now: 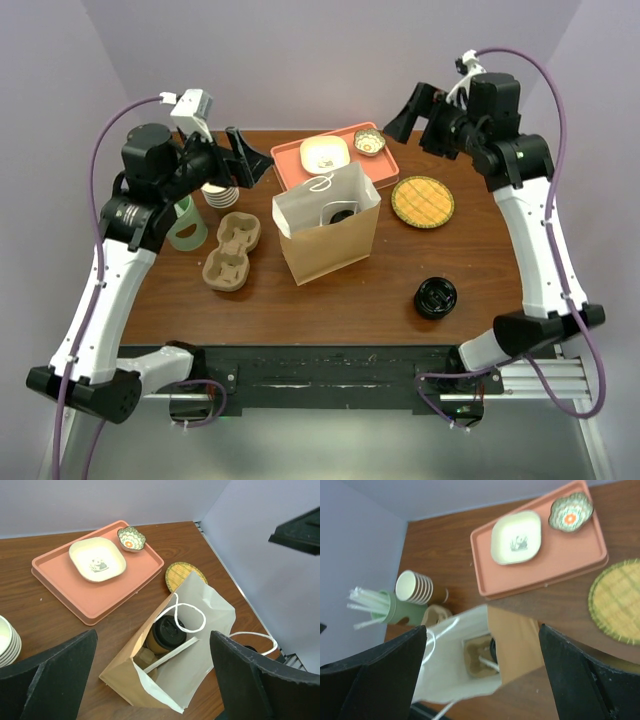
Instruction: Pack the takeout coffee
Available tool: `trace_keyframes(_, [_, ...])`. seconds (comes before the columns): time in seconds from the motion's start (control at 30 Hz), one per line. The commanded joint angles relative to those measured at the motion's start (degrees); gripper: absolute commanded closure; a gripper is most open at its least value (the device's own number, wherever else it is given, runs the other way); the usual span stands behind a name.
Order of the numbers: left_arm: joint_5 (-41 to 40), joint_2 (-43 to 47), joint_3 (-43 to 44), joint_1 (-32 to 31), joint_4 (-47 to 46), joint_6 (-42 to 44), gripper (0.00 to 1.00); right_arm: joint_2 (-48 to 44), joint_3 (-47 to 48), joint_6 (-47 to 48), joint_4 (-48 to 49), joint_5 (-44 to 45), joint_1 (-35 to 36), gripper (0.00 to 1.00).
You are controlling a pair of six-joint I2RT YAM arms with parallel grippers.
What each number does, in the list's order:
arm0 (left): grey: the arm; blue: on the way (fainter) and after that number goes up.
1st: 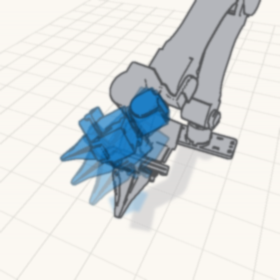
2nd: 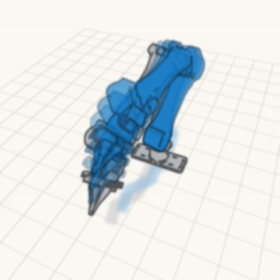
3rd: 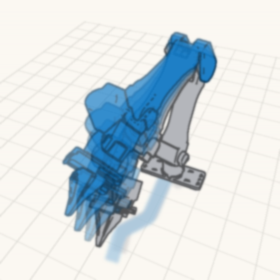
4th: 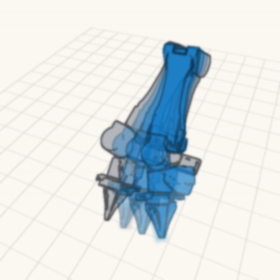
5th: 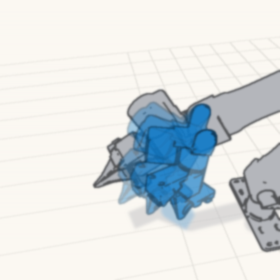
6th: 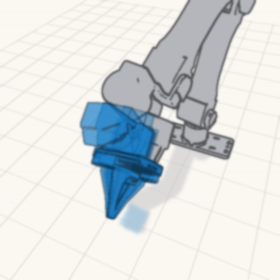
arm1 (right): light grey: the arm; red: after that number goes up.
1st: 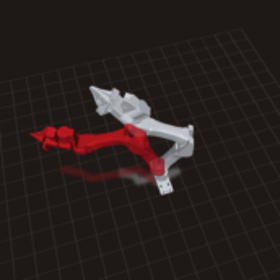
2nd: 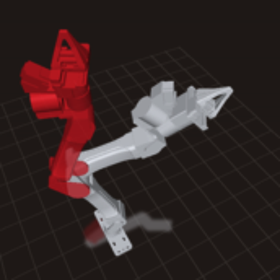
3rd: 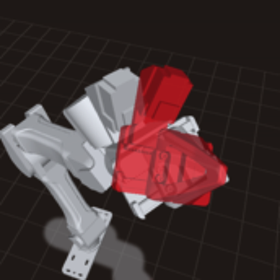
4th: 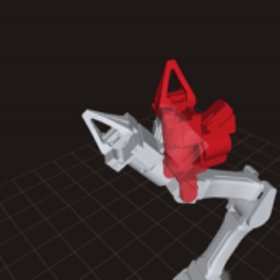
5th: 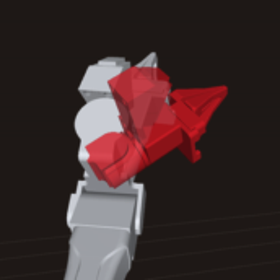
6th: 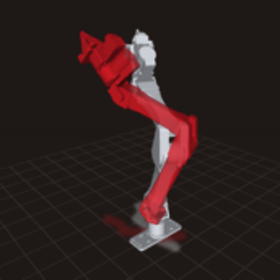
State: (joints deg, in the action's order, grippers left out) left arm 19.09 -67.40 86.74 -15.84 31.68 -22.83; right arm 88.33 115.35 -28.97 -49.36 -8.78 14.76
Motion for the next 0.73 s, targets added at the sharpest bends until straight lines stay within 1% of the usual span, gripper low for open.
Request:
trace_keyframes(0.0, [0.9,4.7,-5.4,-0.2,-8.1,-1.2,0.00,-8.9,-6.4,-4.6,-2.2,-7.4,-0.2,0.01])
trace_keyframes(0.07, [1.2,7.3,-8.0,-0.2,-11.7,-2.9,0.00,-11.3,-9.3,-4.7,-0.3,-8.4,-0.2,0.01])
trace_keyframes(0.2, [1.1,11.3,-16.1,-0.2,-18.8,-4.2,0.00,-16.2,-15.9,-2.4,3.0,-8.5,-0.1,0.01])
trace_keyframes(0.23, [1.2,11.6,-16.8,-0.2,-20.2,-4.3,0.00,-17.0,-16.5,-2.2,3.3,-8.0,-0.1,0.01])
trace_keyframes(0.33, [1.6,11.5,-16.8,-0.2,-20.1,-4.8,0.00,-17.5,-17.9,-2.1,3.1,-8.7,-0.1,0.01])
trace_keyframes(0.47, [2.6,11.7,-18.3,-0.2,-20.8,-4.7,0.00,-20.2,-21.3,-2.8,7.1,-11.7,-0.2,0.01])
trace_keyframes(0.53, [2.9,11.7,-18.6,-0.2,-21.3,-4.4,0.00,-21.2,-23.1,-2.9,8.1,-11.6,-0.1,0.01])
trace_keyframes(0.7, [2.8,11.2,-18.7,-0.1,-21.7,-4.2,0.00,-21.6,-22.5,-2.7,8.8,-10.5,-0.1,0.01])
